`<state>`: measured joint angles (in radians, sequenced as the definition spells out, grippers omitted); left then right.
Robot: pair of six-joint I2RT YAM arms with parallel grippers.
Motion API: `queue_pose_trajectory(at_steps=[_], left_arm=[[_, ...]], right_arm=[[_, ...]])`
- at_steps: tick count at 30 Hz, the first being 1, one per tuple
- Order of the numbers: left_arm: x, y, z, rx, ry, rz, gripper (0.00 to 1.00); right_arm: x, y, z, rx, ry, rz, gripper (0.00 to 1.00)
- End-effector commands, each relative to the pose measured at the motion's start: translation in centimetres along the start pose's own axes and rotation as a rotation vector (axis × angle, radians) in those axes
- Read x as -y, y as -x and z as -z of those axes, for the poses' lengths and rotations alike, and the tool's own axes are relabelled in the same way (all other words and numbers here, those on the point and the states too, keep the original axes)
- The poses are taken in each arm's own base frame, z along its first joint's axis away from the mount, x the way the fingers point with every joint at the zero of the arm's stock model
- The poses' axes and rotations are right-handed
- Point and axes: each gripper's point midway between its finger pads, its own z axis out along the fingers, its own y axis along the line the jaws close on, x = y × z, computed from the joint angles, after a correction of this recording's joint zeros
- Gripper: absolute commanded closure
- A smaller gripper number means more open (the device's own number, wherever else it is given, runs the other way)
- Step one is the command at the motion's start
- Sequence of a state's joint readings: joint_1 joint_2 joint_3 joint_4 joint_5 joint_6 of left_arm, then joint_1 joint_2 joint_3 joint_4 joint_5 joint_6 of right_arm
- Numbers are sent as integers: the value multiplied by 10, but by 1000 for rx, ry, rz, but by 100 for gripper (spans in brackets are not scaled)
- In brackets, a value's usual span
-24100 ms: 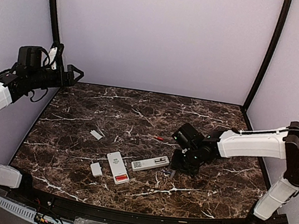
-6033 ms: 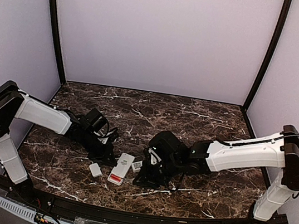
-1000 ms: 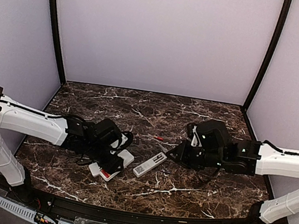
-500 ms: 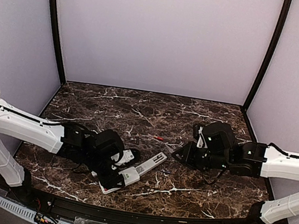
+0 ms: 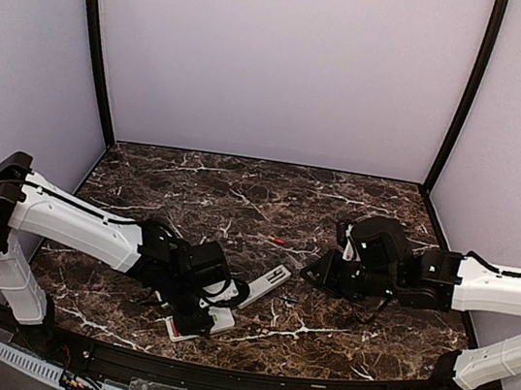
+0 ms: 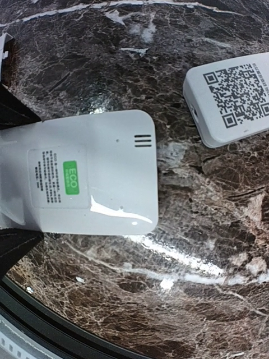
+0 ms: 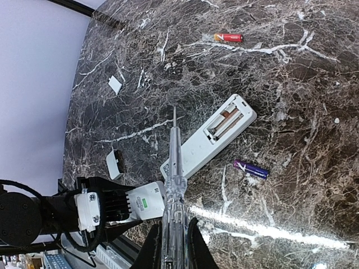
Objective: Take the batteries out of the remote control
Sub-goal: Place the remote control without the battery cover at the center of the board.
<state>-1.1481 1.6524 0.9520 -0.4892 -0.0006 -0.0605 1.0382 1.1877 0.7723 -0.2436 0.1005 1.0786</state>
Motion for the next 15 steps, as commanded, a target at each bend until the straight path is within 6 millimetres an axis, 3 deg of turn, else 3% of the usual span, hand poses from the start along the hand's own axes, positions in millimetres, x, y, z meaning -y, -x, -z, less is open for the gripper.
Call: queue_pose_trajectory(at_steps=[1, 9, 15], left_arm=[[-5, 3, -1, -28, 30, -15, 65], [-11, 30, -9, 20, 70, -49, 66], [-12, 52, -14, 62, 77, -130, 66]], right_arm=[[1, 0, -6, 0, 15, -18, 100], [0, -1, -5, -2, 23, -20, 100], [12, -4, 2, 0, 1, -40, 100]])
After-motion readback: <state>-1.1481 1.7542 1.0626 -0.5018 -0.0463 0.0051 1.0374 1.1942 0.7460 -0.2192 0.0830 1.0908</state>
